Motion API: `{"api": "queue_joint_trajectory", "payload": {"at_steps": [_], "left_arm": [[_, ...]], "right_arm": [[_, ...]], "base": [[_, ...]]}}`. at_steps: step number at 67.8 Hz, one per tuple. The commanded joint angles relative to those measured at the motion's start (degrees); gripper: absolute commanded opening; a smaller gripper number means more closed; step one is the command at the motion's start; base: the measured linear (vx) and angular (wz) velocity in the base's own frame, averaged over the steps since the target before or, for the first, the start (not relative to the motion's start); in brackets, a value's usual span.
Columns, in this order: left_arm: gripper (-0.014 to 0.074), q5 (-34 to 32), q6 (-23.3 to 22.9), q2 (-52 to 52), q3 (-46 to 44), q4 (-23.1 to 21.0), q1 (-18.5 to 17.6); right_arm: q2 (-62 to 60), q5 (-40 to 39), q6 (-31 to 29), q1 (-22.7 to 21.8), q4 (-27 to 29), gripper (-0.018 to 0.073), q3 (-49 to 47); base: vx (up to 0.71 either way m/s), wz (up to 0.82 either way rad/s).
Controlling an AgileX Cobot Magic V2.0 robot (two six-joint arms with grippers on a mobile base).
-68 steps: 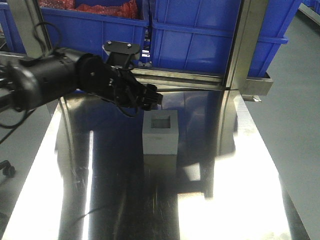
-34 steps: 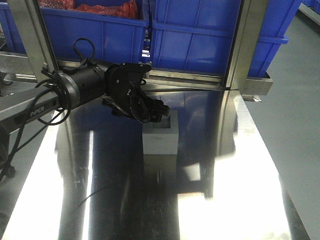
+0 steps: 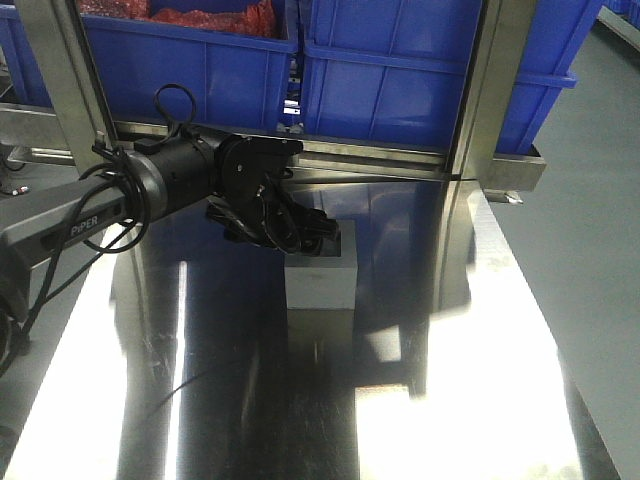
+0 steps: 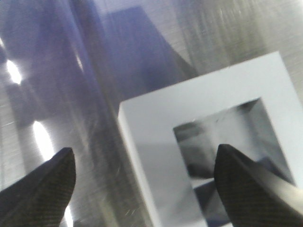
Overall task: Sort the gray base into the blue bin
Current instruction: 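Close the left gripper on the gray block's rim, then lift the gray block with the left gripper and pull it toward the robot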
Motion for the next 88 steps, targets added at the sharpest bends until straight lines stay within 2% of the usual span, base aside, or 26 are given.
{"api": "queue_joint_trajectory", "payload": {"at_steps": [1, 8, 14, 34, 47, 56, 77, 88], "left_arm": [[0.0586, 1.27, -0.24, -2.18, -1.32, -0.02, -0.21], [0.0566, 1.76, -0.24, -2.19, -1.32, -0.02, -0.21], [0.0512, 2.20, -0.24, -2.19, -1.32, -0.02, -0.21], [0.0148, 3.07, -0.18, -2.19, -1.32, -0.02, -0.21], [-0.0009, 2.99, -0.18, -2.19, -1.32, -0.02, -0.21], [-0.0008, 1.92, -0.18, -2.73, -1.32, 0.23, -0.21], [0.0006, -6.43, -0.18, -10.95, -1.32, 0.83, -0.34], [0.0006, -9.09, -0.18, -16.70, -1.32, 5.07, -1.48]], "right_arm": [[1.04, -4.26, -0.70, -0.27, -0.43, -0.0005, 0.10], [1.04, -4.26, -0.70, -0.27, -0.43, -0.0005, 0.10], [1.04, -4.26, -0.70, -0.27, -0.43, -0.0005, 0.10], [1.04, -4.26, -0.70, -0.27, -0.43, -0.0005, 0.10], [1.04, -4.26, -0.70, -0.27, -0.43, -0.0005, 0.10], [1.04, -4.26, -0.70, -0.27, -0.43, -0.0005, 0.10], [1.04, -4.26, -0.70, -0.27, -0.43, -0.0005, 0.10], [1.04, -4.26, -0.70, -0.27, -0.43, -0.0005, 0.10]], "base": [[0.00, 0.00], [0.00, 0.00], [0.00, 0.00], [0.00, 0.00], [0.00, 0.00], [0.00, 0.00], [0.00, 0.00], [0.00, 0.00]]}}
